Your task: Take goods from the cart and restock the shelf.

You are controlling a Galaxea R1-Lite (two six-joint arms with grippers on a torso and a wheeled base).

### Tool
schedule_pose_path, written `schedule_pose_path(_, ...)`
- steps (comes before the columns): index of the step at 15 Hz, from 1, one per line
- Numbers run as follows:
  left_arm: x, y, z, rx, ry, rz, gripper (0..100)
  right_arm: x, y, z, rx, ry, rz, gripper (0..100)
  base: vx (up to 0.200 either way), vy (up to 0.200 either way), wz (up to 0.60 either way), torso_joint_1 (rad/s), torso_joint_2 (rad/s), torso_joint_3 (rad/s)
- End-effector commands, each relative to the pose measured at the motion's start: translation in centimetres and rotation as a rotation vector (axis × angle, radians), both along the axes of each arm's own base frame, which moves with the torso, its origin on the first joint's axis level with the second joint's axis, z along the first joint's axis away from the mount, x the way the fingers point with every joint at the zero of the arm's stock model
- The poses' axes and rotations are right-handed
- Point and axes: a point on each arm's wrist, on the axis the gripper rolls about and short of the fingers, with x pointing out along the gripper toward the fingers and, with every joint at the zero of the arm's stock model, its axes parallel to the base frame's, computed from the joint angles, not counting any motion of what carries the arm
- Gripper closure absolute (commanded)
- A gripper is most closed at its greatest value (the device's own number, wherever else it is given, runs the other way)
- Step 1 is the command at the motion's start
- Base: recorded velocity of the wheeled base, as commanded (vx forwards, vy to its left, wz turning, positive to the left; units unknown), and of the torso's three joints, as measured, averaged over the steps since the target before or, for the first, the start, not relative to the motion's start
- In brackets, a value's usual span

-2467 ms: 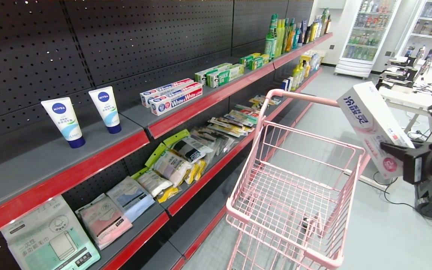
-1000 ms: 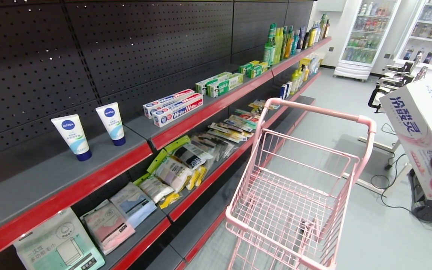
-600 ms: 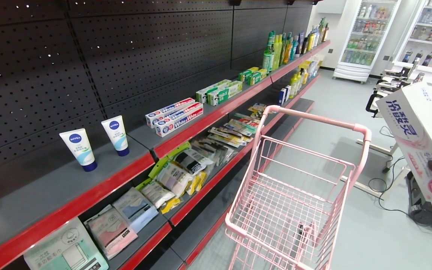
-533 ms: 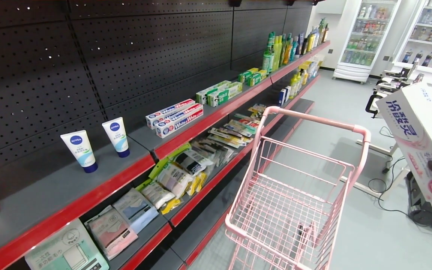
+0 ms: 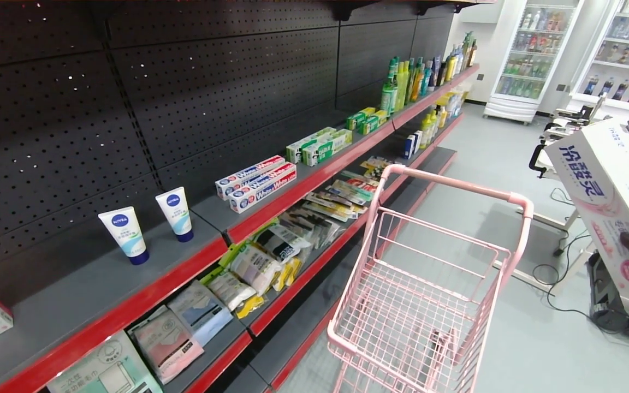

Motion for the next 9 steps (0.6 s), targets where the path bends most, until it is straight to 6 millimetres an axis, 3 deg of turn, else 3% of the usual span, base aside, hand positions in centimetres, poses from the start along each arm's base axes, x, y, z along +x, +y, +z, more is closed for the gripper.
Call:
schedule_pose_path(1, 0.01, 0.0, 0.0, 0.0, 0.001, 0.0, 0, 0.14, 0.01, -0.25, -0.003, 0.013, 0.0, 100, 0.0, 0.0, 0.0, 0.173, -0.35, -0.183)
schedule_pose_path(6, 0.01, 0.0, 0.0, 0.0, 0.001, 0.0, 0, 0.22, 0.0, -0.42, -0.037, 0.02, 0.003, 100, 0.0, 0.0, 0.0, 0.042, -0.08, -0.045)
schedule_pose_path(9, 0.01, 0.0, 0.0, 0.0, 0.001, 0.0, 0, 0.23, 0.0, -0.57, -0.039, 0.026, 0.004, 100, 0.0, 0.0, 0.6, 0.002, 0.0, -0.001)
